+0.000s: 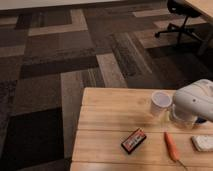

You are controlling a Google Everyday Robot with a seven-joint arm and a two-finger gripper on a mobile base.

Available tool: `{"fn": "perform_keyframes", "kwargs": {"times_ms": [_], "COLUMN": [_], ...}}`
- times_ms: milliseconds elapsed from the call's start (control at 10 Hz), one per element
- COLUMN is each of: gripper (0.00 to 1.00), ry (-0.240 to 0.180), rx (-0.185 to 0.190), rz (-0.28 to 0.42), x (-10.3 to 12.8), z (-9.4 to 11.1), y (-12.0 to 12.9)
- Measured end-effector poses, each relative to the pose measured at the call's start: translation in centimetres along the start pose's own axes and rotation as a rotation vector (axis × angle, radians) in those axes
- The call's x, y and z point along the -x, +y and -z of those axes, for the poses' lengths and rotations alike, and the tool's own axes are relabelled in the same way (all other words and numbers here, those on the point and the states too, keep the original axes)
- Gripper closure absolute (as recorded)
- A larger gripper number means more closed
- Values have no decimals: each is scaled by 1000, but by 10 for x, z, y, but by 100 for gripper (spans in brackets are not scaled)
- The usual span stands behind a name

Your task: Place the white sponge in the ceramic cup

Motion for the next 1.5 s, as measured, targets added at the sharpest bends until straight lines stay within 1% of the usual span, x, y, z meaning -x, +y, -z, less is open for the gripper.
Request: {"fn": "perform_keyframes", "kwargs": {"times_ms": [100,200,300,400,500,600,700,800,900,1000,1200,1300,1400,1500], "gripper": [35,35,35,35,35,35,35,35,35,35,35,35,35,35], "ry": [-3,-7,-14,-23,-29,-28,-3,12,60,104,154,170,193,199], "rx": [-6,6,18,35,44,50,60,55,33,1,-45,-56,-56,-61], "rz": [-20,-111,-178,-273,-378,-467,-582,-614,-683,-752,-851,-882,-916,-950], "x": [-1,-3,-4,-3,-5,-8,-16,-20,-34,-43,-48,-48,-44,-40], "z": [0,-7,-12,-16,-20,-21,-24,-26,-32,-37,-41,-45,-54,-60], "y": [-9,-32,-44,-58,-75,-87,-95,-97,-104,-109,-120,-123,-121,-127]}}
